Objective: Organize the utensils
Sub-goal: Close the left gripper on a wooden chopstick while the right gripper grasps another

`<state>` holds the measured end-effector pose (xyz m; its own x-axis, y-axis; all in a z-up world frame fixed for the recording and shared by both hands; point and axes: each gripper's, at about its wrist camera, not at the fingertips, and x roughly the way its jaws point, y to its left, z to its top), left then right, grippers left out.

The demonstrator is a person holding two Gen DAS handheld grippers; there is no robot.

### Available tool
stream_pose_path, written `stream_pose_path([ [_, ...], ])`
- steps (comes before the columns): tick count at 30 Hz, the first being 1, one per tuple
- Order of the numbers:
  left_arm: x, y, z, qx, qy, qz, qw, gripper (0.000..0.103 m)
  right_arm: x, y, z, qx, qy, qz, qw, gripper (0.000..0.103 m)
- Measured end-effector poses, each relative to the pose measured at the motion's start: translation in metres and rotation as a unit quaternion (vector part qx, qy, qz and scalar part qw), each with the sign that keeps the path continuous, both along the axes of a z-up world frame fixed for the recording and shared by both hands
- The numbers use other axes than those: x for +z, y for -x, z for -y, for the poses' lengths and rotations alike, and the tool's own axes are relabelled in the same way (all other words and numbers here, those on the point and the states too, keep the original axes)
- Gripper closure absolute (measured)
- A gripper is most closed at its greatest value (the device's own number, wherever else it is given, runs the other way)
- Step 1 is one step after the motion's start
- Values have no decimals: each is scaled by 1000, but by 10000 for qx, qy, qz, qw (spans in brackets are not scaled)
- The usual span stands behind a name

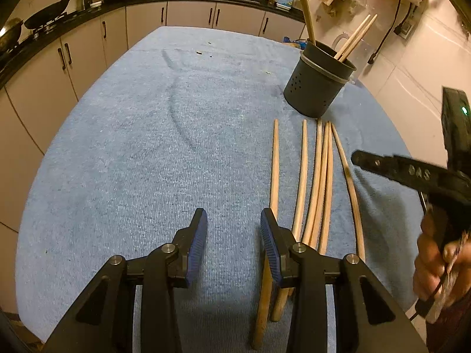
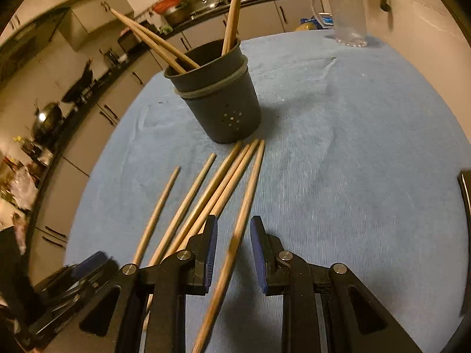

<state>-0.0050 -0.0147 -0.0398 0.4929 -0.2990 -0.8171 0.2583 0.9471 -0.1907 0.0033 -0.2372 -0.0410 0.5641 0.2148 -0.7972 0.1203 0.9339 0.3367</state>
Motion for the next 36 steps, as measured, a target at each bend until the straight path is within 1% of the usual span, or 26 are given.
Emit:
stream_pose_path([
  [3,0,-3,1,-17,-11,-34,10000,67,-3,-13,0,66,72,-86,9999,80],
  [4,0,-5,1,-18,-18,-36,10000,67,-4,-17,0,78,121,-124,9998,86],
  [8,4,-12,3,-47,-3,-80,10000,67,-12,-33,-2,130,306,-354,9988,93],
  [9,5,-16,5,-66,11,-111,9999,67,-13,-34,-1,141,274,-351,9989,93],
  [11,6,-22,9,-133,22,-195,9997,67,-13,-38,-2,188,377,-359,9985,93],
  [12,7,-27,14,-224,29,-289,9993,67,-13,-39,-2,192,368,-362,9985,93],
  [15,10,-40,23,-320,24,-400,9987,67,-14,-39,3,200,330,-369,9986,94],
  [18,7,-56,35,-519,65,-634,9966,67,-13,-30,11,103,160,-397,9990,96],
  [22,-2,-73,52,-685,-32,-904,9935,68,-11,-18,20,47,43,-369,9993,96],
  [24,-4,-81,61,-673,-184,-957,9930,69,-11,-16,25,47,-1,-369,9993,96],
  [25,-5,-83,65,-752,-224,-965,9922,73,-12,-16,26,52,-2,-373,9993,96],
  [27,-6,-86,73,-779,-449,-924,9917,81,-12,-16,28,86,-23,-400,9992,96],
  [28,-5,-89,77,-783,-563,-922,9911,82,-13,-17,28,125,-4,-412,9991,96],
  [29,-5,-90,80,-815,-596,-931,9905,84,-12,-17,26,157,24,-422,9990,96],
  [30,-5,-92,81,-833,-663,-926,9900,87,-12,-17,27,179,38,-425,9989,96],
  [36,-4,-96,88,-953,-958,-882,9869,91,-12,-26,22,310,206,-598,9975,95],
])
